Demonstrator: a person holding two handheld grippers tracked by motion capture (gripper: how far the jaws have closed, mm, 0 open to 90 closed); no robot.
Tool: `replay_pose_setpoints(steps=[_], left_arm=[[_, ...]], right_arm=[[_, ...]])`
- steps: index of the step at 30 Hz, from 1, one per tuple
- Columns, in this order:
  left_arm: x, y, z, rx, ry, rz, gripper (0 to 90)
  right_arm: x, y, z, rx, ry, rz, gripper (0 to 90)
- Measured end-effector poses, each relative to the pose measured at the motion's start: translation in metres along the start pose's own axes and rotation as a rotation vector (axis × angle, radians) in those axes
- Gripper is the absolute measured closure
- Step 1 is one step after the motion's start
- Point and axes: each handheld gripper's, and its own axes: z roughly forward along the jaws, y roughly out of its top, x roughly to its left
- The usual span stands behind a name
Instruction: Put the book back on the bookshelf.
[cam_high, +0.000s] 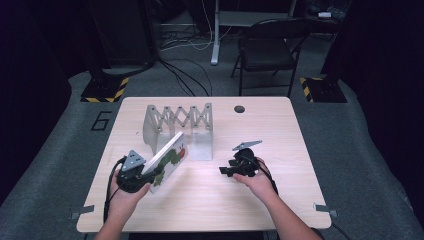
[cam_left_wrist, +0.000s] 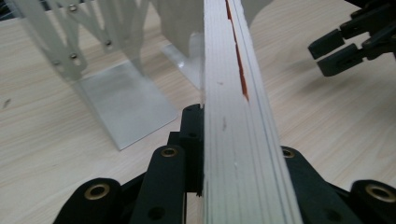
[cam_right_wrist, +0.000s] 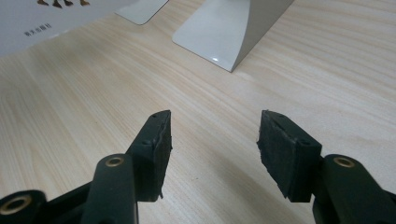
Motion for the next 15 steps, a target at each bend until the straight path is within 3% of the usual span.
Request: replay_pose_setpoints(steps=[2,7,15], left_arm=[[0.009,-0.002,-0.006,0.001,0.013,-0.026,75.7],[0.019,-0.003,-0.012,0.005,0.031,-0.044,75.7],[0.027,-0.005,-0.015,0.005,0.052,-0.067,75.7]], right_arm=[[-0.002,0.000,-0.001,-0.004,-0.005,-0.005,44.1],[-0.002,0.000,0.000,0.000,-0.009,-0.001,44.1],[-0.004,-0.001,-0.002,-0.005,-0.011,0.006,44.1]])
